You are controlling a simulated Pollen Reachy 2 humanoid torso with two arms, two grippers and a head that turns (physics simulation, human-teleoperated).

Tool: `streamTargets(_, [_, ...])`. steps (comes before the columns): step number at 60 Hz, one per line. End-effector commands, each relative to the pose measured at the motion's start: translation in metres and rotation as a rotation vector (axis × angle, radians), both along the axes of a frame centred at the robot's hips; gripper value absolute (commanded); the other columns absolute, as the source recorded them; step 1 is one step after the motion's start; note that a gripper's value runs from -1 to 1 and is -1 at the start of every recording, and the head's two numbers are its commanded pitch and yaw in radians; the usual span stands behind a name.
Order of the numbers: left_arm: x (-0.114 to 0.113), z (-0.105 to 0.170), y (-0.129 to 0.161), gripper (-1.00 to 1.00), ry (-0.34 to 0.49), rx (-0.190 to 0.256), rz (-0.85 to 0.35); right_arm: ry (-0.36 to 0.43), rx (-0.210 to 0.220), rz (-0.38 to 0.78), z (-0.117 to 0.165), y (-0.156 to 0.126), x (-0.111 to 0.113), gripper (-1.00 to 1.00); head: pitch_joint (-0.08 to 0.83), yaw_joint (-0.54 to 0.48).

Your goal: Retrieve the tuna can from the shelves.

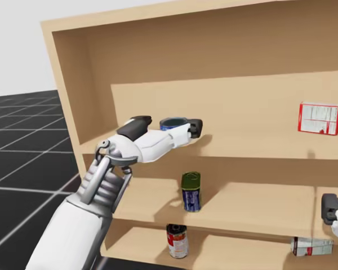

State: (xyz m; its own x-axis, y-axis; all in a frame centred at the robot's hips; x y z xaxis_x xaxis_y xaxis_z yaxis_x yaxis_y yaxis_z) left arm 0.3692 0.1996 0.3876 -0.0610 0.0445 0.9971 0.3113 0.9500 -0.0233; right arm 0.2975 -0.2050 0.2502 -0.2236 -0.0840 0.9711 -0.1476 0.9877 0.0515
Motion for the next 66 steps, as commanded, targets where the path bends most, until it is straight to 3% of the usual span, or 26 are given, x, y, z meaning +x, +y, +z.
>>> streamTargets(1, [0.027, -0.004, -0.007, -1.00, 0.251, 0.068, 0.212, 0.009, 0.025, 0.005, -0.001, 0.003, -0.001, -1.00, 0.216, 0.29])
streamTargets(14, [0.048, -0.014, -0.013, -1.00, 0.304, 0.089, 0.248, 0.014, 0.031, 0.008, -0.001, 0.001, 0.000, -1.00, 0.228, 0.29])
streamTargets(34, [0.071, -0.020, -0.014, -1.00, 0.333, 0.072, 0.264, 0.019, 0.035, 0.007, -0.001, -0.001, 0.000, -1.00, 0.244, 0.29])
streamTargets(35, [0.071, -0.021, -0.014, -0.59, 0.330, 0.077, 0.268, 0.020, 0.036, 0.007, -0.001, -0.001, -0.001, -1.00, 0.245, 0.29])
streamTargets(36, [0.071, -0.021, -0.015, 0.46, 0.331, 0.076, 0.266, 0.020, 0.036, 0.006, -0.002, -0.001, -0.001, -1.00, 0.246, 0.29])
streamTargets(37, [0.070, -0.021, -0.015, 0.92, 0.330, 0.075, 0.263, 0.020, 0.036, 0.006, -0.002, -0.001, -0.001, -1.00, 0.246, 0.29])
streamTargets(38, [0.069, -0.021, -0.016, 0.99, 0.330, 0.073, 0.258, 0.020, 0.036, 0.006, -0.002, -0.001, -0.001, -1.00, 0.246, 0.29])
streamTargets(66, [0.019, 0.012, -0.022, 1.00, 0.200, 0.086, 0.232, 0.022, 0.045, 0.010, -0.001, -0.002, -0.001, -1.00, 0.256, 0.30])
